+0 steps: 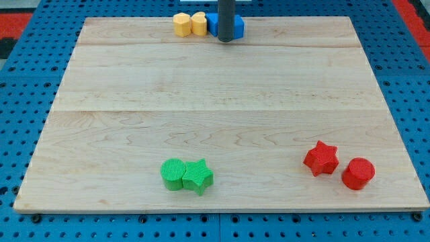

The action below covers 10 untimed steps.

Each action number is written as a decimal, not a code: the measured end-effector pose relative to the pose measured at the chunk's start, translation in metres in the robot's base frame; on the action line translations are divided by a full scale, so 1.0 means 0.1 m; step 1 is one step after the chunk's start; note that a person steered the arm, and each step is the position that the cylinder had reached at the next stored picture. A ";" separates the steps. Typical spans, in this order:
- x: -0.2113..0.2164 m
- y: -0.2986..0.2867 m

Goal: Push the green blocks slightly towards the right of the board

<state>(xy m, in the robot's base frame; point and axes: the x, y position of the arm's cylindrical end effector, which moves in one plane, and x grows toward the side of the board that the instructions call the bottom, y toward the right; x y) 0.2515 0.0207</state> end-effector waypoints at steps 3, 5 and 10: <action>0.46 -0.01; 1.91 1.18; 2.72 1.28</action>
<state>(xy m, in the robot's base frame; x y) 0.5232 0.1484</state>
